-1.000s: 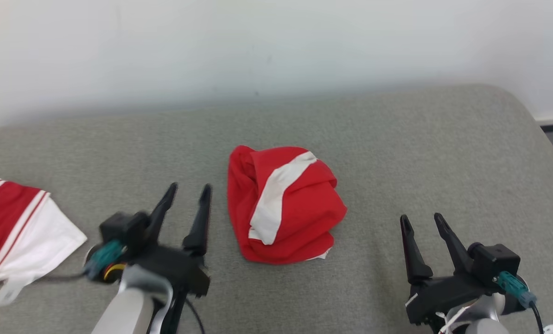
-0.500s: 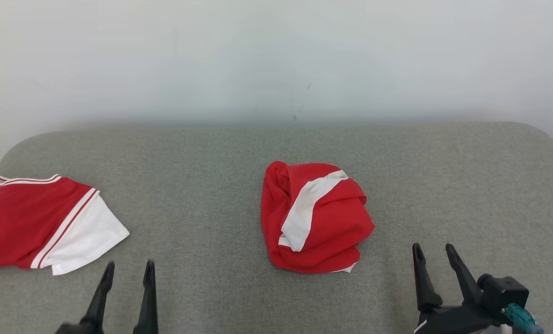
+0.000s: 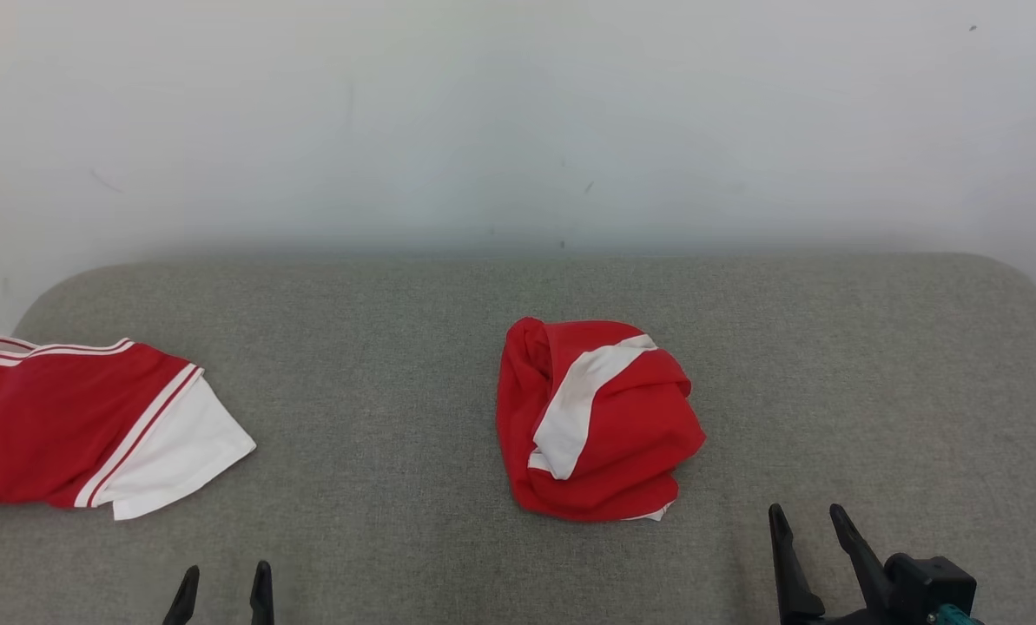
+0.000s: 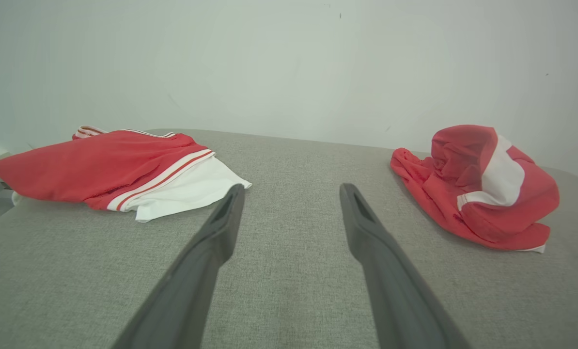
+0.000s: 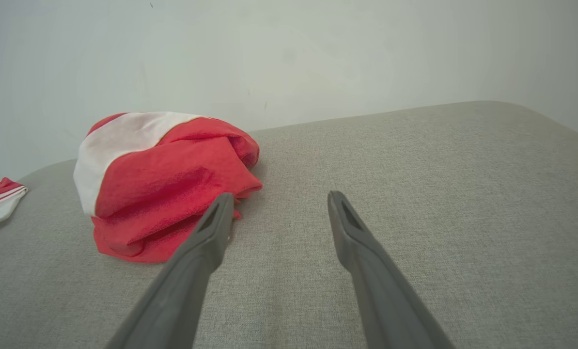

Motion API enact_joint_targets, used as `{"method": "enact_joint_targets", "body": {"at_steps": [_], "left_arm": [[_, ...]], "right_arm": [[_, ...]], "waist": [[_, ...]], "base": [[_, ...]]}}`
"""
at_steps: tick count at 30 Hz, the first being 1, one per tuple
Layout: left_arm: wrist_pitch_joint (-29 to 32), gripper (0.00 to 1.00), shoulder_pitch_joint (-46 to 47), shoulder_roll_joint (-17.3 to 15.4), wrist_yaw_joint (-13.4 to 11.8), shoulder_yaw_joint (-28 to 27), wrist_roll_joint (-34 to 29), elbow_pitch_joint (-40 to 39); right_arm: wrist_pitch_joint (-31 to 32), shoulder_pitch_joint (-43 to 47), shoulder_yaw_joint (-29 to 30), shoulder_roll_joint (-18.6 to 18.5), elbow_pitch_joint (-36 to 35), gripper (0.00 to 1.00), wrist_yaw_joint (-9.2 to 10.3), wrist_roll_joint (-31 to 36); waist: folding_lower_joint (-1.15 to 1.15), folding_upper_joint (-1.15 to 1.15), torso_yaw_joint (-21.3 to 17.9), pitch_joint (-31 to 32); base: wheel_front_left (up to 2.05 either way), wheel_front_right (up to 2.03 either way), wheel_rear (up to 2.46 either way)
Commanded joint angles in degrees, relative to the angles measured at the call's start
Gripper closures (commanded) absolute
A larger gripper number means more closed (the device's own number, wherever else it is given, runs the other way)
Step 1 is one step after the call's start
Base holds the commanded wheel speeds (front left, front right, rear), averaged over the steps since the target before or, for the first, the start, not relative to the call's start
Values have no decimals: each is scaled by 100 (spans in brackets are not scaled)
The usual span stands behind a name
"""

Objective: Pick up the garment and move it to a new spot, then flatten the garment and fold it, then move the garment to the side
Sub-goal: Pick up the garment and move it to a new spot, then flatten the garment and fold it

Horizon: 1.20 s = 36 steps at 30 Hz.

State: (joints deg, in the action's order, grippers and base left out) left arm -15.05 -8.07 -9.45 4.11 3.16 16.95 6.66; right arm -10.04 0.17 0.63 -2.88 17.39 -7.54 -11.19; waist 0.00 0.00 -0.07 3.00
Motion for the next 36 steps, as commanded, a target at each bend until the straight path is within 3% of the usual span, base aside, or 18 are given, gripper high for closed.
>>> {"method": "enact_joint_targets", "body": {"at_steps": [1, 22, 33, 36], "left_arm": [[-21, 0, 4, 10, 28, -26, -52, 17], [79, 0, 313, 38, 187, 219, -154, 377], [1366, 0, 1868, -314, 320, 871, 84, 671], [2032, 0, 2461, -346, 336, 1048, 274, 911]], "right_arm": [[15, 44, -11, 0, -11, 0, 10, 18], [140, -135, -247, 0, 34, 0, 10, -52], [288, -307, -448, -1, -81, 0, 10, -46], [312, -369, -497, 2, -117, 0, 10, -40]], "waist": [[0, 0, -5, 2], [0, 0, -274, -73], [0, 0, -1003, -348], [0, 0, -1315, -501]], "base": [[0, 0, 0], [0, 0, 0], [0, 0, 0], [0, 0, 0]]}}
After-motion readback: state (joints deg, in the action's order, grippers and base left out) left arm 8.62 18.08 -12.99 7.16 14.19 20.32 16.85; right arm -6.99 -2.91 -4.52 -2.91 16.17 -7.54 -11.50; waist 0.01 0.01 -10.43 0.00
